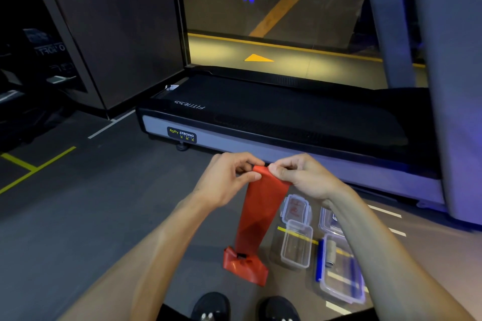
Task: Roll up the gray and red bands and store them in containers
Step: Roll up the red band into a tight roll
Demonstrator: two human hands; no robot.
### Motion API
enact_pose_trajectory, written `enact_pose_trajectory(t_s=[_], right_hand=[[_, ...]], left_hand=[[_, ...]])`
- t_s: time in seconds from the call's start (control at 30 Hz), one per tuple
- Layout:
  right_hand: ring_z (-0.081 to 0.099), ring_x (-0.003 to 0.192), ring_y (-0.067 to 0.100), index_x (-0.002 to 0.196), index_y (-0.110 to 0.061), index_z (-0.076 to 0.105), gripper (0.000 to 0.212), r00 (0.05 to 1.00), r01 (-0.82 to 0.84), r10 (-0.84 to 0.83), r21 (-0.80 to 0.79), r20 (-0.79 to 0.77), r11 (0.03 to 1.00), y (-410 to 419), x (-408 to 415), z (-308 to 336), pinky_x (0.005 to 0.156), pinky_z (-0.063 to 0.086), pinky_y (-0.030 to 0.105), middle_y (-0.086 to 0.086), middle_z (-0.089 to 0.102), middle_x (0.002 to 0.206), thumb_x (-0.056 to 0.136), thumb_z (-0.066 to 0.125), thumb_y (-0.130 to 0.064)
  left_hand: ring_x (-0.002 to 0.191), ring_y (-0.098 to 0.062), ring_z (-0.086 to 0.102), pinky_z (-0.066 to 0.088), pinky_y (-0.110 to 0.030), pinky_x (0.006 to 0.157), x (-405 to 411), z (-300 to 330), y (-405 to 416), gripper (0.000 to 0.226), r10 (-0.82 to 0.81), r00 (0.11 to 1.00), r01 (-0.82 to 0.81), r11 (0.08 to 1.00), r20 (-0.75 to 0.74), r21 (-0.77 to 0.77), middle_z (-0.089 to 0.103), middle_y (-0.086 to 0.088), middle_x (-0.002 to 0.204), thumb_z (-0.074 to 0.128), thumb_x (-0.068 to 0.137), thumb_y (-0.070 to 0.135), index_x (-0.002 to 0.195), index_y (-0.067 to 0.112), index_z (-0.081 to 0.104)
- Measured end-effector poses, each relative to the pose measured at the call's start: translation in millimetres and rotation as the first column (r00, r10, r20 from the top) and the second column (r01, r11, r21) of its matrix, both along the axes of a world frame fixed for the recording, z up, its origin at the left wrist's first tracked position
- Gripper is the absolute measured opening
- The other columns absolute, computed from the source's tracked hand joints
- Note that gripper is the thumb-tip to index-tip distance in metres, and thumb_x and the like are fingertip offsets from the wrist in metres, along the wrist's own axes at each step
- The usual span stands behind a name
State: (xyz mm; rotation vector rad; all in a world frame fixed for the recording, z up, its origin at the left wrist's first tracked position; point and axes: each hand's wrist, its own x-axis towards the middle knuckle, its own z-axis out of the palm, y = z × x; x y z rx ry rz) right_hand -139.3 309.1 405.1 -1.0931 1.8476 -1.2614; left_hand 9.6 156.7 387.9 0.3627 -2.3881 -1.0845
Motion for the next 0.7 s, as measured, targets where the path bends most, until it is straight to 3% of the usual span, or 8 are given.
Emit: enact_pose_trajectory(t_s=[0.1,0.23,0.3,0.5,0.6,0.7], right_hand=[[0.064,0.079,0.016,0.108,-0.019,0.073,0.013,0.989,0.003,-0.005,-0.010,-0.145,1.000,-1.5,-1.6,-2.7,0.087,0.054,0.049,0.011,0.074,0.086,0.096,0.072,-0.024],[0.061,0.065,0.006,0.093,-0.026,0.068,0.019,0.918,-0.006,0.006,0.001,-0.396,1.000,-3.6,3.5,-2.9,0.067,0.049,0.028,-0.007,0.069,0.073,0.083,0.084,-0.027],[0.063,0.068,0.007,0.088,-0.027,0.067,0.018,0.851,0.033,-0.042,-0.026,-0.523,0.999,-5.6,7.8,-1.1,0.068,0.049,0.030,-0.008,0.070,0.073,0.082,0.084,-0.030],[0.060,0.088,0.011,0.085,-0.034,0.064,0.016,0.828,0.106,-0.160,-0.130,-0.537,0.986,-7.3,8.1,1.3,0.081,0.050,0.038,-0.012,0.066,0.080,0.078,0.074,-0.045],[0.058,0.092,0.012,0.087,-0.032,0.066,0.014,0.824,0.129,-0.178,-0.127,-0.538,0.983,-7.8,8.0,1.6,0.085,0.050,0.042,-0.011,0.067,0.082,0.083,0.078,-0.038],[0.057,0.096,0.014,0.084,-0.035,0.066,0.012,0.824,0.138,-0.186,-0.129,-0.535,0.982,-8.8,9.1,2.5,0.090,0.048,0.046,-0.013,0.066,0.086,0.081,0.071,-0.045]], left_hand=[[0.070,0.004,0.065,0.052,-0.018,0.079,-1.3,-0.6,0.1,0.016,0.000,0.999,0.000,1.000,0.035,0.004,0.073,0.012,0.073,0.080,0.085,0.016,0.098,0.026,0.078],[0.072,0.000,0.069,0.055,-0.025,0.079,-1.8,-1.3,-1.8,0.014,0.023,0.997,-0.024,1.000,0.078,0.011,0.074,0.011,0.075,0.079,0.086,0.019,0.095,0.029,0.077],[0.073,-0.001,0.069,0.056,-0.027,0.081,-3.0,-2.3,-1.9,0.015,0.031,0.997,-0.034,0.999,0.067,0.041,0.074,0.009,0.076,0.079,0.086,0.018,0.098,0.027,0.077],[0.091,-0.007,0.071,0.050,-0.029,0.100,-6.7,-11.3,-1.1,0.031,-0.004,0.998,0.027,0.942,-0.069,0.335,0.077,0.009,0.085,0.075,0.090,0.009,0.113,0.027,0.066],[0.088,-0.009,0.071,0.051,-0.029,0.095,-6.6,-17.6,-1.3,0.023,-0.036,0.996,0.065,0.911,-0.080,0.408,0.078,0.005,0.087,0.071,0.092,0.005,0.109,0.019,0.068],[0.086,-0.008,0.070,0.052,-0.025,0.091,-5.7,-18.5,-1.9,0.022,-0.057,0.993,0.099,0.884,-0.104,0.457,0.078,0.002,0.085,0.067,0.094,0.000,0.113,0.010,0.067]])
